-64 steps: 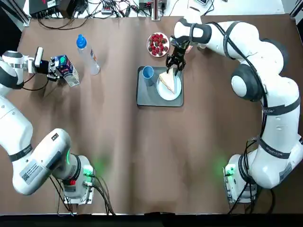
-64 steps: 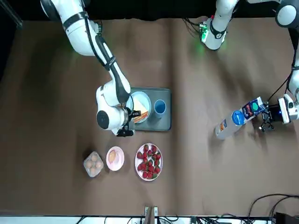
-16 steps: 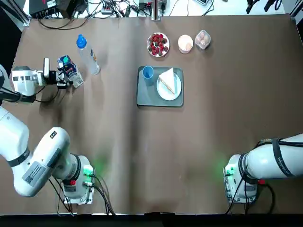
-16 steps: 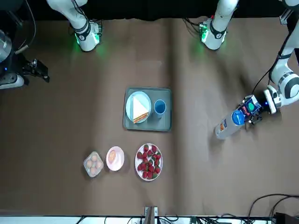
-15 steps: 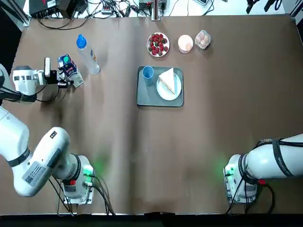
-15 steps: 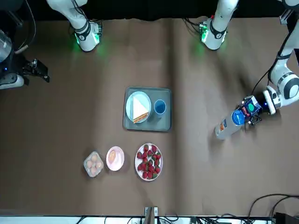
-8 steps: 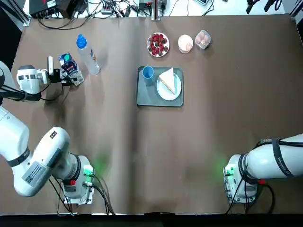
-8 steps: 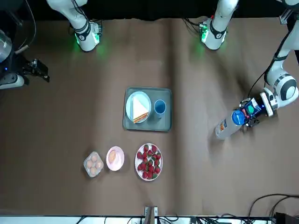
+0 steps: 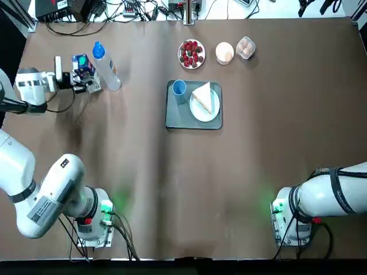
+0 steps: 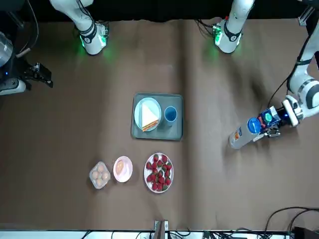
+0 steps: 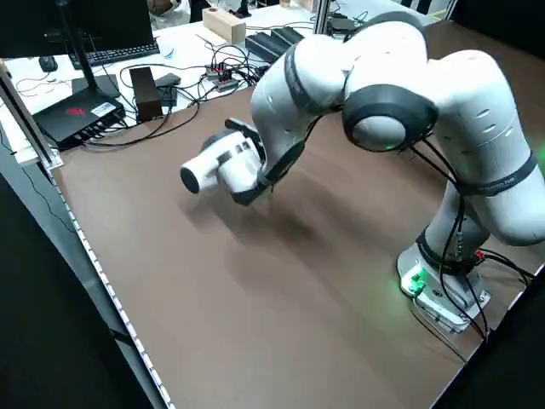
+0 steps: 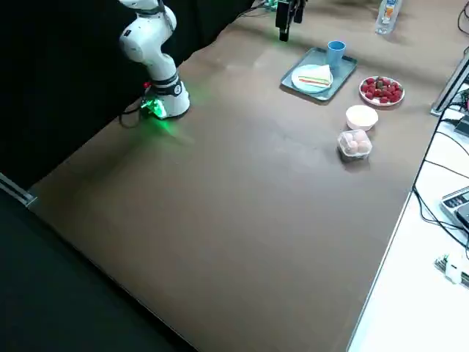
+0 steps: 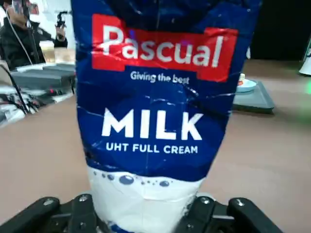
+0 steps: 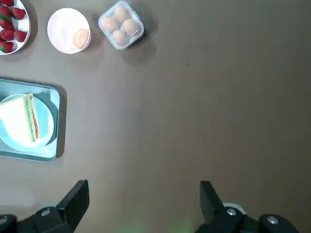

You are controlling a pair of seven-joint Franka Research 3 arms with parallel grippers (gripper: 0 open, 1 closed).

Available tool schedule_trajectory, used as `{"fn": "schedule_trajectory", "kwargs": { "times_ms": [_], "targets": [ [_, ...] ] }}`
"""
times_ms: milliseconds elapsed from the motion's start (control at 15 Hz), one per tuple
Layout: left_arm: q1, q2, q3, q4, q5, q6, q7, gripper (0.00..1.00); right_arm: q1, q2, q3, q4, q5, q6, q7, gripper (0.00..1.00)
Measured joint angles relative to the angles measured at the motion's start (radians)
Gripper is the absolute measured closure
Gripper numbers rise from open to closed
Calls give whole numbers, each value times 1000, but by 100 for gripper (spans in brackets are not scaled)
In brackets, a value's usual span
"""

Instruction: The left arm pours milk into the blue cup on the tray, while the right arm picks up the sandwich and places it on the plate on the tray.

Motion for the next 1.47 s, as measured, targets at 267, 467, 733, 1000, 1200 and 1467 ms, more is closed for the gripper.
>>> {"fn": "schedule_trajectory", "kwargs": {
  "times_ms": [267,467,733,1000,1200,1467],
  "targets": [
    [1,-168,-3,41,45,-107,-35,50,-2,0,0,0,0,0,0,0],
    [1,-366,-4,47,75,-155,-85,50,-4,0,-1,-1,0,0,0,0],
    [-3,-602,-71,32,143,-193,-185,49,-4,0,0,-1,0,0,0,0],
    [-9,-717,-253,22,264,-164,-465,49,-4,0,0,-1,0,0,0,0],
    [-70,-717,-436,18,436,-32,-798,49,-4,0,1,-1,1,1,0,0],
    [-298,-682,-461,24,664,83,-1107,49,-4,0,1,-1,1,0,0,0]
  ]
}}
